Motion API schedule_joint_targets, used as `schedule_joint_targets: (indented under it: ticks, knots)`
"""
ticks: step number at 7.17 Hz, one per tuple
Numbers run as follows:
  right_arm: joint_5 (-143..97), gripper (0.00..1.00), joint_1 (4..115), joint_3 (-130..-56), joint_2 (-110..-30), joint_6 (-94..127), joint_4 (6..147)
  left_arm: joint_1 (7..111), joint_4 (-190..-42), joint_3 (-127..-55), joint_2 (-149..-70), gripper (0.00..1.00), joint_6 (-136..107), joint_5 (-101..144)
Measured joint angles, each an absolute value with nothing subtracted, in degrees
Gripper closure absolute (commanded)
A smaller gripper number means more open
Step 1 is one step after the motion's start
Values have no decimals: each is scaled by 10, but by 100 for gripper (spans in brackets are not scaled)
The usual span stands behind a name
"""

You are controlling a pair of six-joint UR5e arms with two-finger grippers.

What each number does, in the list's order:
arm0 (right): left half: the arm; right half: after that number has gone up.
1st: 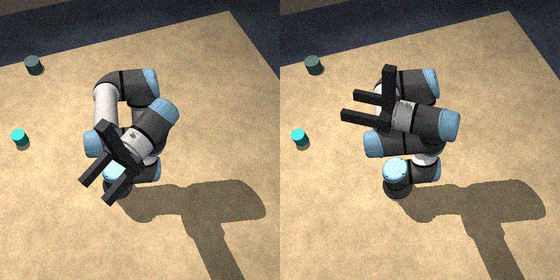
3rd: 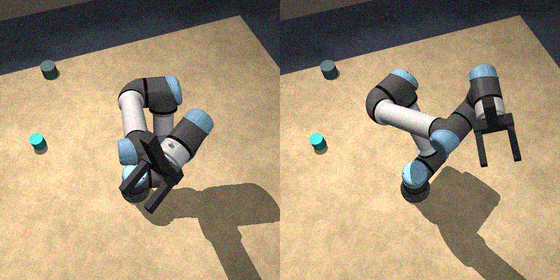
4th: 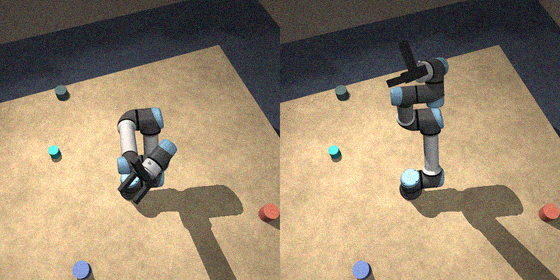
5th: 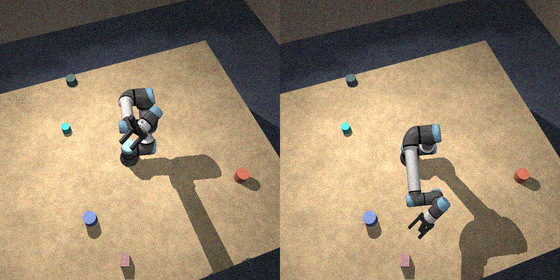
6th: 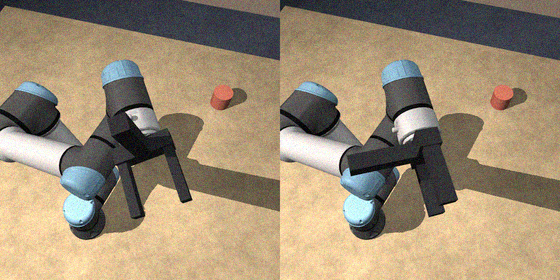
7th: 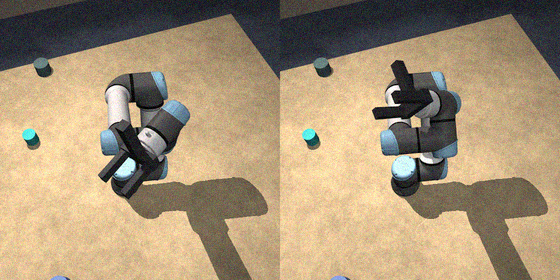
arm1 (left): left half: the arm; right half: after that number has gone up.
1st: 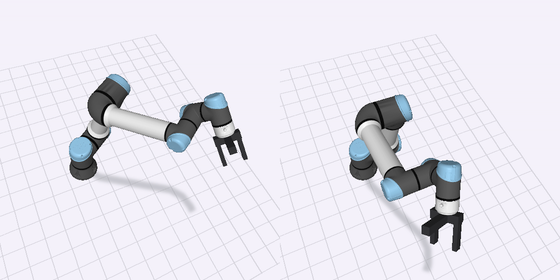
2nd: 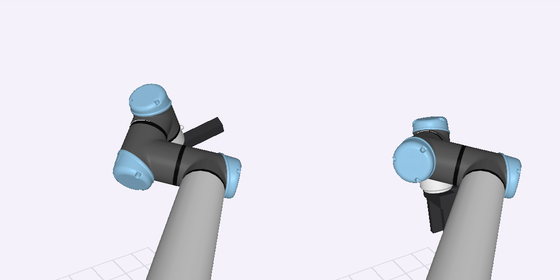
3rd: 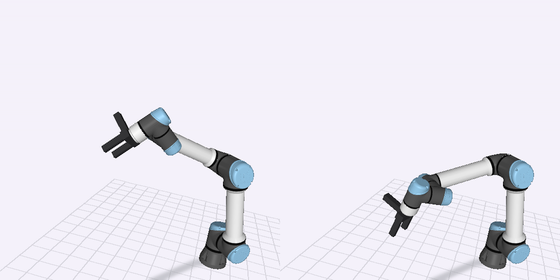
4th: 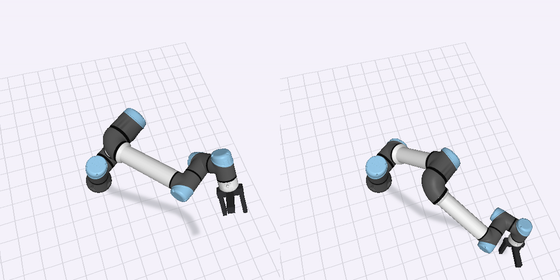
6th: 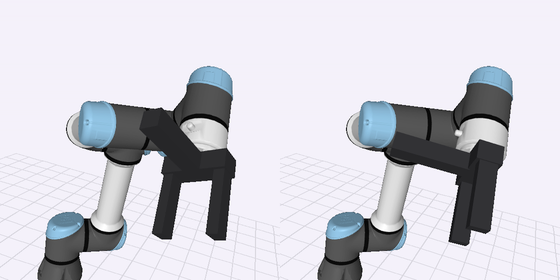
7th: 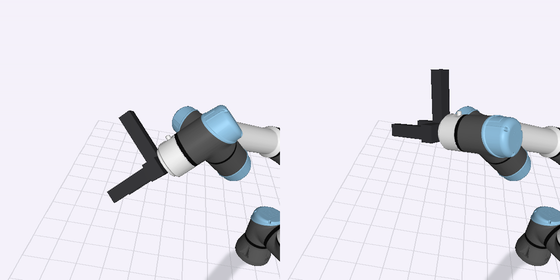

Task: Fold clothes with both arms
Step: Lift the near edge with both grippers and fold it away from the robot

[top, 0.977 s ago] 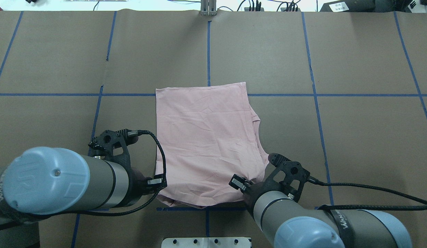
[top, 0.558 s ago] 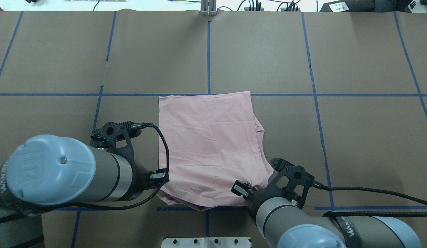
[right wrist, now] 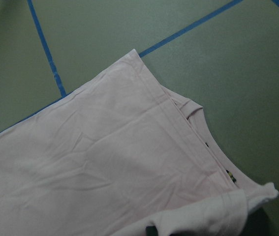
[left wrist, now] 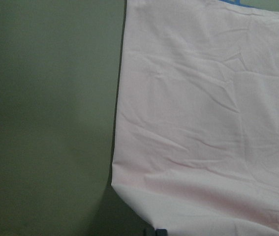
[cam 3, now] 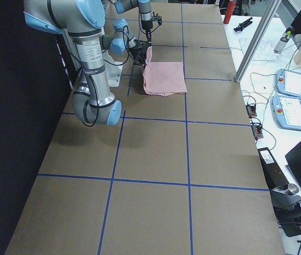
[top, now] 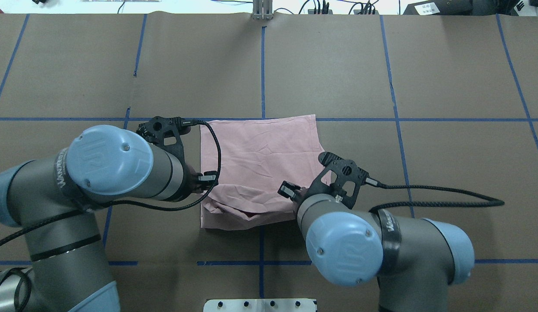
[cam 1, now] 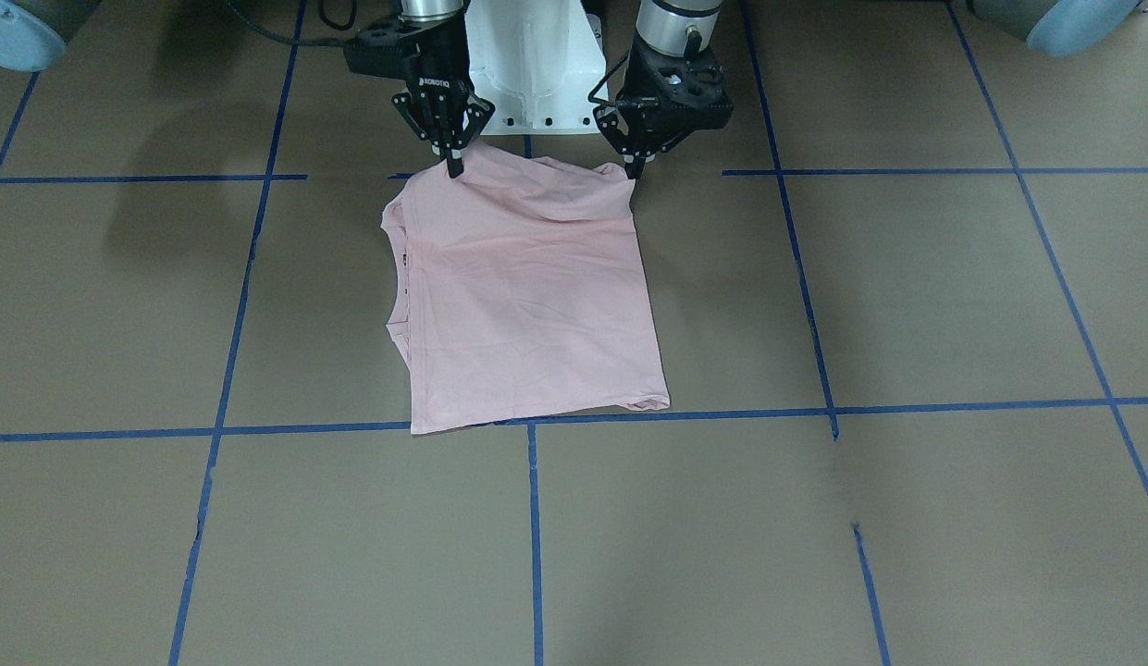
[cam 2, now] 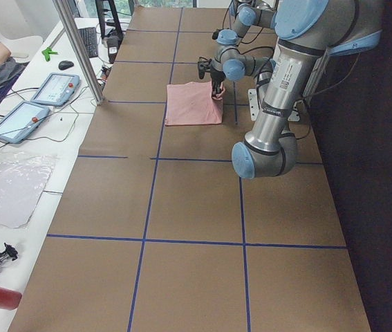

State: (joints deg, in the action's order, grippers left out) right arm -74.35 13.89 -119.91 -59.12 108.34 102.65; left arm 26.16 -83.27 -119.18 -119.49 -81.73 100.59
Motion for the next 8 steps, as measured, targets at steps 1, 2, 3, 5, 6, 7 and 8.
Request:
schedule_joint_targets:
  ticks: [1, 2, 3, 5, 6, 7, 8]
  knots:
    - [-766, 100, 177, -1146, -568, 1055, 1006, 285, -857, -1153, -1205, 100, -797, 1006]
    - [-789, 1, 216, -1073, -543, 1022, 954, 314, -895, -1099, -1217, 78, -770, 1006]
    - [-810, 0, 252, -983, -511, 985, 898, 348, -944, -1032, -1228, 1, -733, 1006]
    - [-855, 0, 317, -806, -438, 911, 808, 407, -1036, -917, -1245, 0, -629, 1009]
    - [-901, 0, 349, -771, -422, 871, 792, 426, -1053, -898, -1248, 0, -585, 1020]
    - [-945, 0, 374, -760, -416, 833, 789, 436, -1059, -893, -1248, 0, -557, 1039]
    - [-980, 0, 393, -758, -416, 801, 793, 440, -1060, -897, -1247, 0, -540, 1052]
